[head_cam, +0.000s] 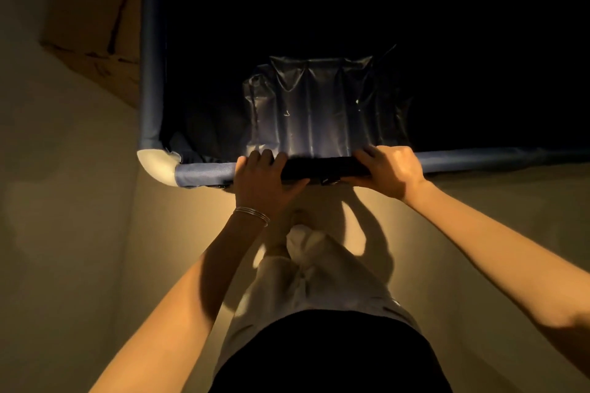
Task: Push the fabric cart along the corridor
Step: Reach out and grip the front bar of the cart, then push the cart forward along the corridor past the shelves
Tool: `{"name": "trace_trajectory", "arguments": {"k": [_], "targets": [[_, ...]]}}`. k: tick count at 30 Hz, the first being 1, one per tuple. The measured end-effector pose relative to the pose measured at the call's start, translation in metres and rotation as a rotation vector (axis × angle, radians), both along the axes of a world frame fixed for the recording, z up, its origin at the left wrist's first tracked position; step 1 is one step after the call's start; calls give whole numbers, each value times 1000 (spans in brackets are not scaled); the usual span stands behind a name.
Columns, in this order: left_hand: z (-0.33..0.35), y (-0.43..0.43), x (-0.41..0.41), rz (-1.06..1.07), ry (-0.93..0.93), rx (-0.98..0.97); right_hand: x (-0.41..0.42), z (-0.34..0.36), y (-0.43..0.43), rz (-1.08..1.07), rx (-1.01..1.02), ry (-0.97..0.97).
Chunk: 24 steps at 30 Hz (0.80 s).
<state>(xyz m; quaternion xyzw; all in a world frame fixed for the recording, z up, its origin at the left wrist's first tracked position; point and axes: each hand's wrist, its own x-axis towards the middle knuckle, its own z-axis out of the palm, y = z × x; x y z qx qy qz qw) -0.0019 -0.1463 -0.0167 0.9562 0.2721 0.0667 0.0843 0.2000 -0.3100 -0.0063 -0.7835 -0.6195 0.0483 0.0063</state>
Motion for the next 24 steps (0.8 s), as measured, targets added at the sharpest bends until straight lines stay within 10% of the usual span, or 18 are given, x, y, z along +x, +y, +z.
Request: {"name": "trace_trajectory", "arguments": {"k": [24], "targets": [[-2, -173, -98, 447, 7, 27, -55, -18, -92, 502, 325, -190]]}}
